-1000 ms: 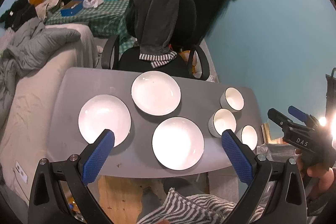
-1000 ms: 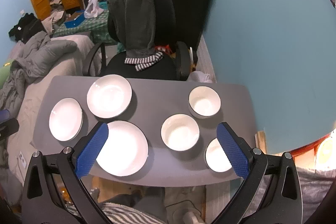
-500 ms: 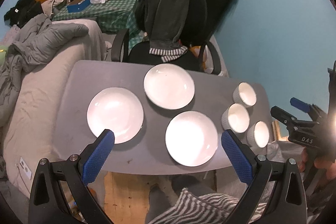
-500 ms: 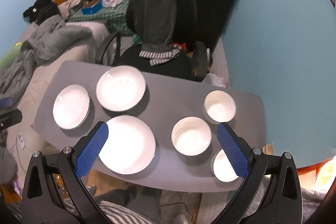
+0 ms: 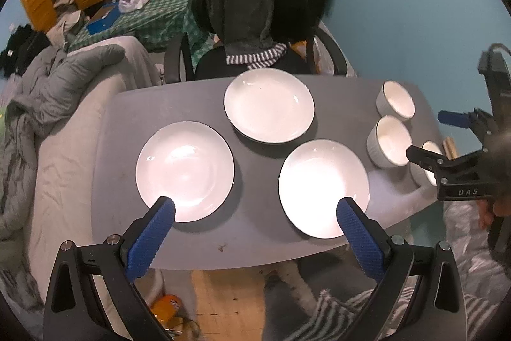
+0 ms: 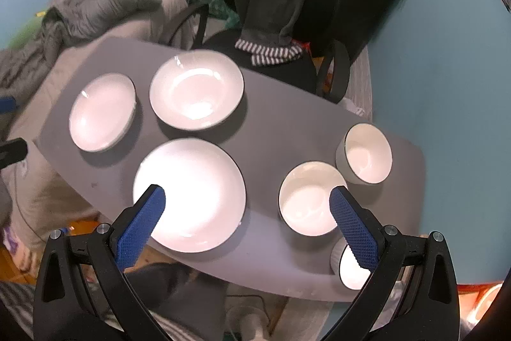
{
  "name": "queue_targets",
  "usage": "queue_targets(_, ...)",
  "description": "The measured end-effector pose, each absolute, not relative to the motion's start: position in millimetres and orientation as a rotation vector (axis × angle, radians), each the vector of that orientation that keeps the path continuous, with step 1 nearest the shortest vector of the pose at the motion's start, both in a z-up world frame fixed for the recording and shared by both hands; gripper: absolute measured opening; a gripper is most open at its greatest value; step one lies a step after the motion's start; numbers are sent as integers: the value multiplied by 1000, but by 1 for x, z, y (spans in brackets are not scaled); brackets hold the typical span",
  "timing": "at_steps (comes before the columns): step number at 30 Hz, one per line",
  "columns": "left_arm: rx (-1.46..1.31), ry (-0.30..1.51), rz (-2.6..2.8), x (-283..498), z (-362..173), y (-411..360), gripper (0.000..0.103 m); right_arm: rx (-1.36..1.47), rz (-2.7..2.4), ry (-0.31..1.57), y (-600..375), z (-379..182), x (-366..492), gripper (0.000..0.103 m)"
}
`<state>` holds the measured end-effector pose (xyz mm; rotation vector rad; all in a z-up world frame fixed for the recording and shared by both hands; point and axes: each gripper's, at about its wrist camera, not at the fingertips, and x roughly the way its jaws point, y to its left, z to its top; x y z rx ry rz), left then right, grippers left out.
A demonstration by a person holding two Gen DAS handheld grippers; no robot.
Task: Organize plates and bowls
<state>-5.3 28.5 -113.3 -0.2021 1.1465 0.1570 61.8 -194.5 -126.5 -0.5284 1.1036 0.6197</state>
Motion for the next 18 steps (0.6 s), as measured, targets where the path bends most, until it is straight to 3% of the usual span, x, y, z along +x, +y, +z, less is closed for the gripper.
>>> queue_targets(18, -232, 1339, 91, 15, -208, 20, 103, -526, 662, 1226, -186, -211, 68, 101)
